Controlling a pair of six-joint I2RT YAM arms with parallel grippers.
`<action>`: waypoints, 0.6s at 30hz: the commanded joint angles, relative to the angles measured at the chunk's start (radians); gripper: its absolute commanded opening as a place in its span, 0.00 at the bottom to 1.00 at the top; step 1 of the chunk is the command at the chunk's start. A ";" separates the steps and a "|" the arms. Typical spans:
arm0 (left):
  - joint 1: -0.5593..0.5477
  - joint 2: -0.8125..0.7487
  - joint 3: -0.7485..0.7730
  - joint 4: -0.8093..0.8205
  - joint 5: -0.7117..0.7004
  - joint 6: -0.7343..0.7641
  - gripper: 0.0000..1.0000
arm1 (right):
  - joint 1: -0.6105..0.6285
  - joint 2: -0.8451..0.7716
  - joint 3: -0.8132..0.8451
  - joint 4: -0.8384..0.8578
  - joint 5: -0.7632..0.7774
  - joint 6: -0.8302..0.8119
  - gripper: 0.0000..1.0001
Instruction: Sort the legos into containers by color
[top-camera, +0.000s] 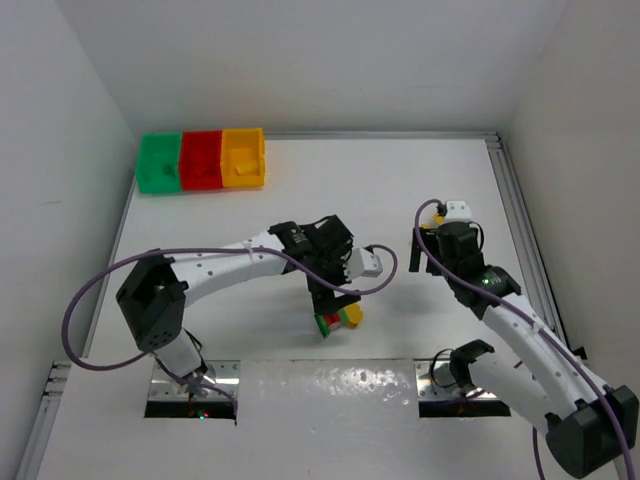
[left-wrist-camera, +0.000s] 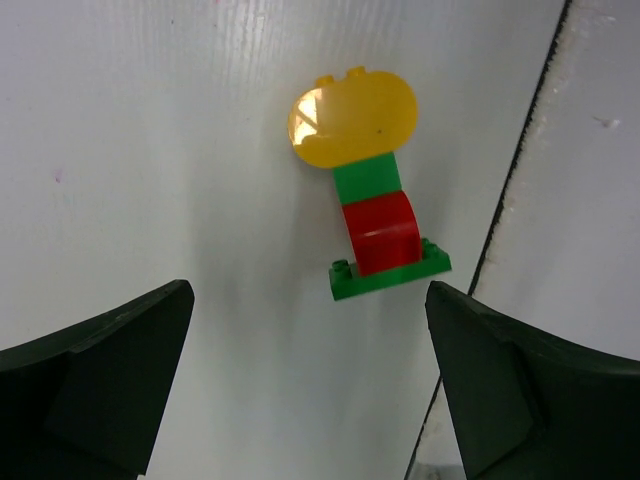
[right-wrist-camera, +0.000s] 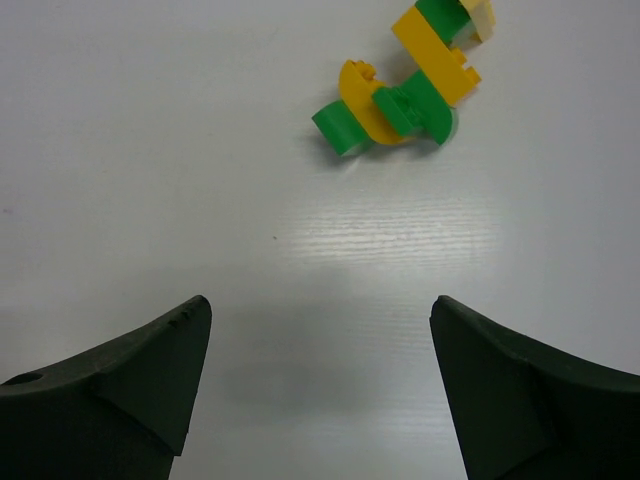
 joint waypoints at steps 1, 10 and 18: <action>-0.077 0.010 -0.044 0.180 -0.117 -0.099 1.00 | 0.001 -0.061 -0.004 -0.028 0.075 0.078 0.88; -0.143 0.025 -0.094 0.201 -0.178 -0.106 1.00 | 0.001 -0.105 0.028 -0.079 0.091 0.067 0.87; -0.182 0.080 -0.191 0.284 -0.281 -0.122 0.96 | 0.003 -0.127 0.022 -0.079 0.089 0.078 0.87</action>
